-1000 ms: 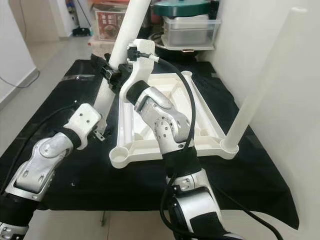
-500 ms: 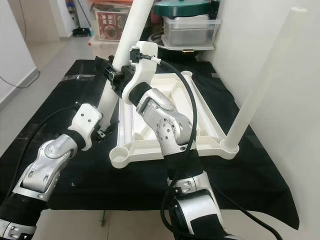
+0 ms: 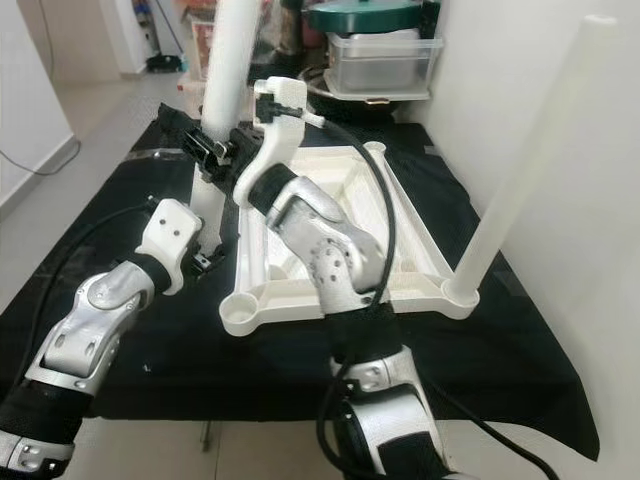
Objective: Building children table
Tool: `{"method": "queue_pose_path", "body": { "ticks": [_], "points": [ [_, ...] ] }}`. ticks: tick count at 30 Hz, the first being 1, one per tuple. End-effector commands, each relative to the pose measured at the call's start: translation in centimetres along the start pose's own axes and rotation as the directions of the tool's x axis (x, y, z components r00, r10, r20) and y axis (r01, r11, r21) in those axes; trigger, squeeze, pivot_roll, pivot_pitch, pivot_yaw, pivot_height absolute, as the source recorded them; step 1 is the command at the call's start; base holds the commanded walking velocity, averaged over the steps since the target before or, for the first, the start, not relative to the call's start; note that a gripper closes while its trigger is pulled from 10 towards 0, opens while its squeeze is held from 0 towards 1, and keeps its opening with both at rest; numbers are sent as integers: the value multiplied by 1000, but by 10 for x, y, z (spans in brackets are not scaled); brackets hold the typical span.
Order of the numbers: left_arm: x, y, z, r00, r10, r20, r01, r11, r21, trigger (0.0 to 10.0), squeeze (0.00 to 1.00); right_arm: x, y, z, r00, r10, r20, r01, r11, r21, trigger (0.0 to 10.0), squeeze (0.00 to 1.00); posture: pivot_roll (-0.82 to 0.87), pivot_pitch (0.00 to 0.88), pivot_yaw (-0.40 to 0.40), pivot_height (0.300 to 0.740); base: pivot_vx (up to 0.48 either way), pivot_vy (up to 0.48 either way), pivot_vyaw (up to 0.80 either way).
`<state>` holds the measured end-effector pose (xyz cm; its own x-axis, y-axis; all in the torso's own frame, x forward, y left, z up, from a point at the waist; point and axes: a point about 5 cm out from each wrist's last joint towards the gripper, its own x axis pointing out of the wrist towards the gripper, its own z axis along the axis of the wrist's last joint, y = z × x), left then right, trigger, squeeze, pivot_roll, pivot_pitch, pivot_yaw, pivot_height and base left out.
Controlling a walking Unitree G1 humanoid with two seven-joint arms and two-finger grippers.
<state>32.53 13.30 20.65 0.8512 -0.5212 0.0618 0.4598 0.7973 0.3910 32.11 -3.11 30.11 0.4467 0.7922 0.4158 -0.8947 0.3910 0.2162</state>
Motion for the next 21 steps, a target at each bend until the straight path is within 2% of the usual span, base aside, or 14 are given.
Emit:
{"method": "queue_pose_path", "body": {
  "ticks": [1,3,5,7,11,13,14,15,16,21],
  "points": [
    [-5,3,3,1000,-29,7,29,1000,-6,10000,0,-2,13,-3,991,133,-21,-133,991,2,10000,0,47,0,-21,740,0,0,0],
    [-17,-4,2,991,-135,-8,135,991,20,10000,0,-7,14,-14,978,196,-65,-198,980,-18,10000,0,62,0,-26,740,0,0,0],
    [-17,-4,2,991,-135,-8,135,991,20,10000,0,-7,14,-14,978,196,-65,-198,980,-18,10000,0,62,0,-26,740,0,0,0],
    [-30,-13,-2,973,-229,-41,231,972,35,10000,0,-9,8,-28,972,195,-127,-205,977,-66,10000,0,70,0,-28,740,0,0,0],
    [-33,-16,-3,967,-250,-49,251,967,35,10000,0,-10,6,-31,971,191,-145,-204,975,-83,10000,0,70,0,-28,740,0,0,0],
    [-44,-22,-7,944,-321,-79,324,946,26,10000,0,-10,3,-32,969,195,-151,-211,972,-99,10000,0,79,0,-34,740,0,0,0],
    [-50,-25,-9,932,-351,-93,355,935,23,10000,0,-10,0,-31,969,195,-150,-212,972,-103,4863,0,80,0,-37,740,0,0,0],
    [-54,-27,-11,923,-369,-105,373,927,21,10000,0,-11,-2,-30,970,194,-147,-211,972,-106,4118,0,80,0,-38,740,0,0,0],
    [-56,-27,-12,920,-376,-113,381,925,19,10000,0,-12,-4,-28,969,202,-139,-217,971,-100,0,0,82,0,-40,740,0,0,0],
    [-59,-26,-12,917,-379,-125,384,923,16,10000,0,-16,-5,-27,965,229,-125,-241,967,-85,0,0,78,0,-40,740,0,0,0]
  ]
}}
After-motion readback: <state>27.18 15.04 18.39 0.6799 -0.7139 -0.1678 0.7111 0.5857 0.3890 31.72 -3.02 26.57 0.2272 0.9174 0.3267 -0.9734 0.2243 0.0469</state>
